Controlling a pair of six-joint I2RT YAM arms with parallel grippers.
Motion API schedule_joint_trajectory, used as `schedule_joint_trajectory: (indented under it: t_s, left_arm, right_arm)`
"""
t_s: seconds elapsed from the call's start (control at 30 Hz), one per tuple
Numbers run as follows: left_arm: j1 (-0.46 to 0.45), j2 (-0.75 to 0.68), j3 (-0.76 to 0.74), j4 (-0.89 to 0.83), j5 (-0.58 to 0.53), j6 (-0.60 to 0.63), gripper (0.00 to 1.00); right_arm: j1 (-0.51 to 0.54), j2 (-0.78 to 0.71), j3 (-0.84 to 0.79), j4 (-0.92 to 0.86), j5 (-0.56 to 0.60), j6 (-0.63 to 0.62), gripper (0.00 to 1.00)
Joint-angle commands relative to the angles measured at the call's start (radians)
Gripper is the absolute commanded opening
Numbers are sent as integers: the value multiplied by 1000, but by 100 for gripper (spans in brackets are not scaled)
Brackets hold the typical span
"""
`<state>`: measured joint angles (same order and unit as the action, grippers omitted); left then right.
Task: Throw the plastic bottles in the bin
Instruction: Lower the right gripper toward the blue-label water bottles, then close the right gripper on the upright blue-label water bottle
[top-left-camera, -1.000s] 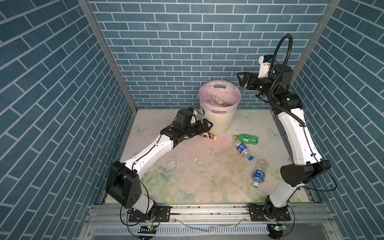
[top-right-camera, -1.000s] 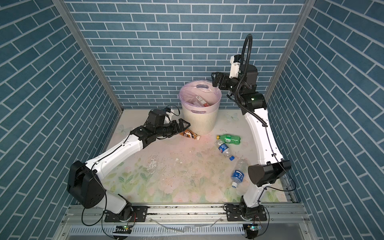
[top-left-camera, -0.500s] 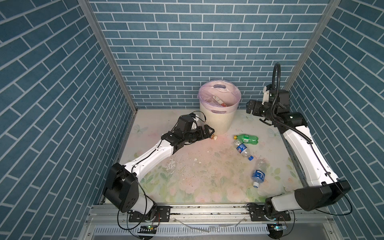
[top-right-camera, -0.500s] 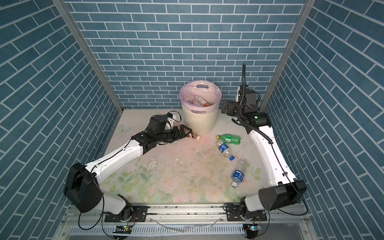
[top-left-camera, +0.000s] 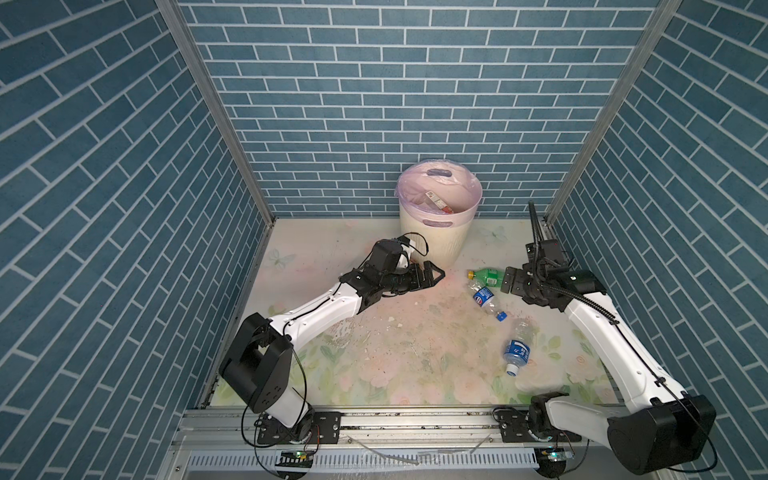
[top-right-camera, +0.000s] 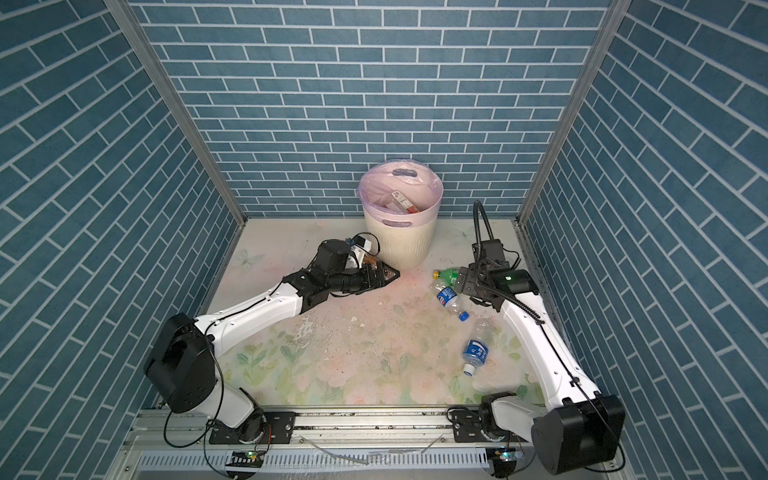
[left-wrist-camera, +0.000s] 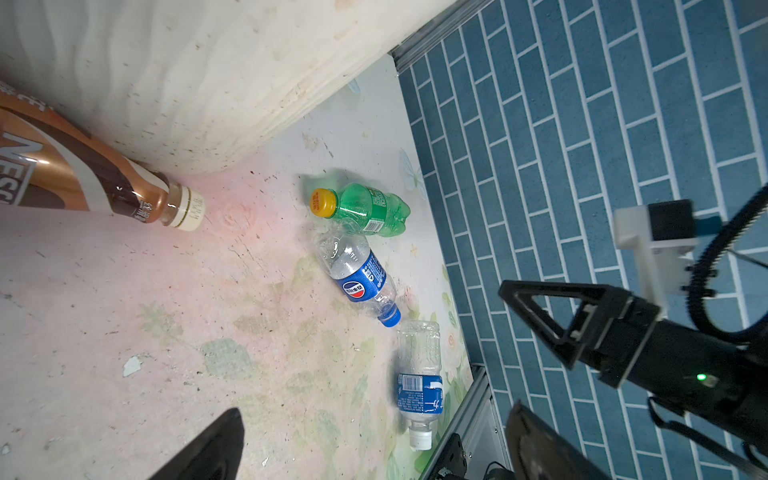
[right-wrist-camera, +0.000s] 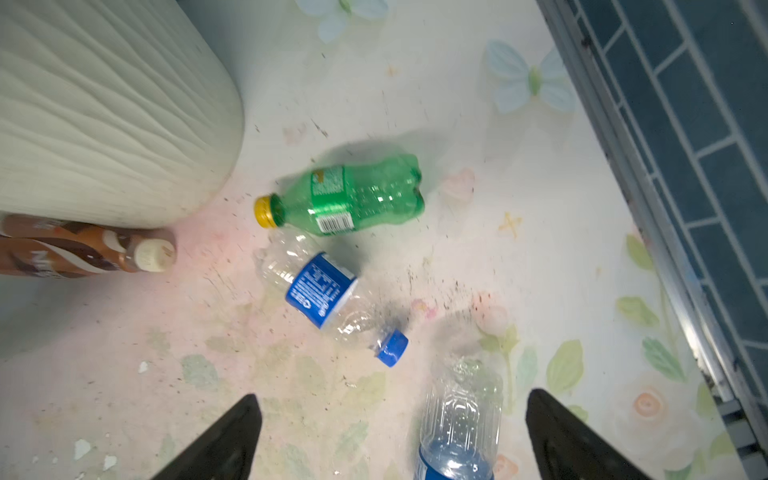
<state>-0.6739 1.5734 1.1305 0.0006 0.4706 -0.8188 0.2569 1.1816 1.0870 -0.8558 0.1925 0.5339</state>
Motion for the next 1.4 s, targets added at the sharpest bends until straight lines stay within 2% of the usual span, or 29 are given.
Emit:
schedule_joint_trajectory:
  t_s: [0.0, 0.37, 0.63, 1.37]
  left_arm:
    - [-9, 10, -3, 35, 21, 14, 99]
    - [-9, 50, -5, 53, 44, 1, 99]
    - [-11, 46, -6, 38, 40, 4, 99]
    - [-11, 59, 3, -15, 23, 4, 99]
  right_arm:
    - [-6, -45, -105, -23, -4, 115, 99]
    - [-33, -177, -358, 3, -41, 216, 99]
    - [-44, -126, -449, 138, -102, 235, 99]
    - [-51, -48, -570, 377, -220, 233, 62]
